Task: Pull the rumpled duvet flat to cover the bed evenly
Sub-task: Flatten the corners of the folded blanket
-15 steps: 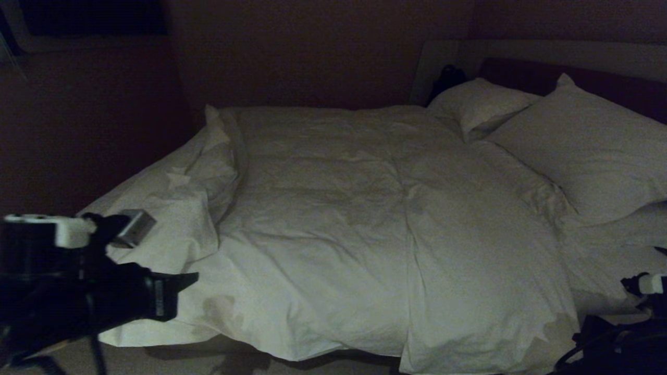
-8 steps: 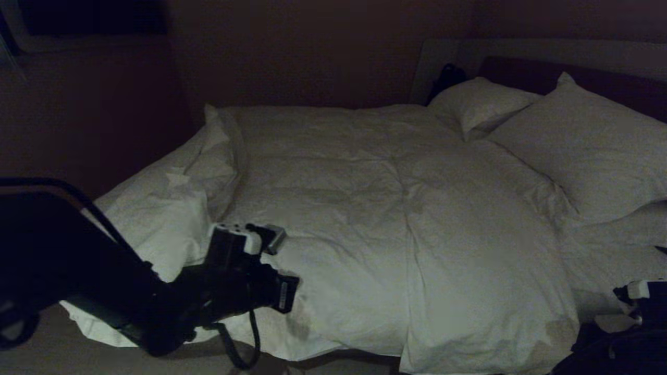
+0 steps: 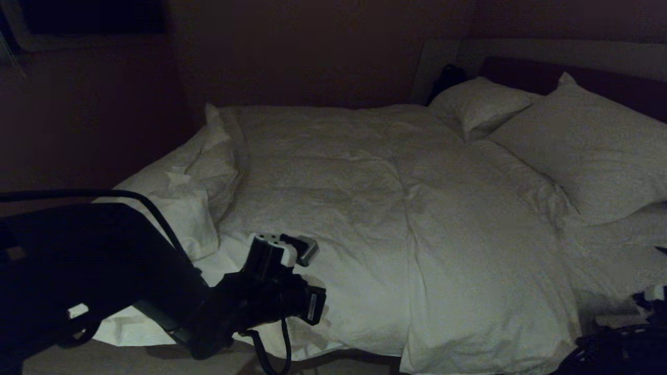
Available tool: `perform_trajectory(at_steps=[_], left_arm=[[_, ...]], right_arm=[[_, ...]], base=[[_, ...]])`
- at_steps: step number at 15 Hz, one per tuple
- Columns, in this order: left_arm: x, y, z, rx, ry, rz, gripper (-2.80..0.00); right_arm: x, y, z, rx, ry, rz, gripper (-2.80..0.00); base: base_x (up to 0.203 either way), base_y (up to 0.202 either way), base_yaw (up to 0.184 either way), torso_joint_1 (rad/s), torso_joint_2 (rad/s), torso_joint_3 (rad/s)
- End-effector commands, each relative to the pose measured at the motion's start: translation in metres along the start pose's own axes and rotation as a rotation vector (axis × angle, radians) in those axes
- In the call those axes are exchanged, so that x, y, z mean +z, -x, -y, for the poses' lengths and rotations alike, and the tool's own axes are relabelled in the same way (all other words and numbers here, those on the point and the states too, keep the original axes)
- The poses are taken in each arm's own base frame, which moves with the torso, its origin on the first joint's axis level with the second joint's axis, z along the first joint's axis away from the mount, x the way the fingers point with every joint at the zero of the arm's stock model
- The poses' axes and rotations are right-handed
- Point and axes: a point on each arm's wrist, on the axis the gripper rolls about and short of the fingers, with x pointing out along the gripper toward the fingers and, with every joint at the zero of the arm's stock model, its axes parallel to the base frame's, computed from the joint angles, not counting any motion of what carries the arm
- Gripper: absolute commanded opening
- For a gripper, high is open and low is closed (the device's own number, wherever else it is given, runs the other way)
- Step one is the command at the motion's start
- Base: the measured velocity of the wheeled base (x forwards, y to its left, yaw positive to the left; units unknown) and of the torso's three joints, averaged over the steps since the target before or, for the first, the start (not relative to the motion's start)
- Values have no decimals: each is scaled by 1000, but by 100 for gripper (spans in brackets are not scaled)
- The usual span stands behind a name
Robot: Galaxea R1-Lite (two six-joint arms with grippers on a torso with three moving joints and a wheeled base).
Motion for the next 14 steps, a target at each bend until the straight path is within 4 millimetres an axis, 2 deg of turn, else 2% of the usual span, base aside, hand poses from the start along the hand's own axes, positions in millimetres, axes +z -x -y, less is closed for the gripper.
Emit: perform_trajectory(at_steps=[1,2,4,6,8,12,14], left_arm=[[3,-2,5,-13,-2,11,-280],[4,-4,17,-38,-12,13,-280],[5,-6,27,-54,-25,14,-280],[6,-7,32,-51,-35,22,-280],[7,-7,34,-55,-38,25,-280],[9,-10,39,-66,-41,34,-280],[9,-10,38,-67,-40,36,-280]], right_arm=[[8,1,18,120,117,22,0],[10,0,31,134,135,31,0],[11,-6,52,187,187,31,0],[9,-28,65,215,231,4,0],[13,-39,71,229,293,48,0],[-5,-74,80,270,368,60,0],[-10,-89,78,293,431,111,0]], base=[[0,0,0,0,0,0],[0,0,0,0,0,0],[0,0,0,0,0,0],[0,0,0,0,0,0],[0,0,0,0,0,0],[0,0,0,0,0,0],[0,0,0,0,0,0]])
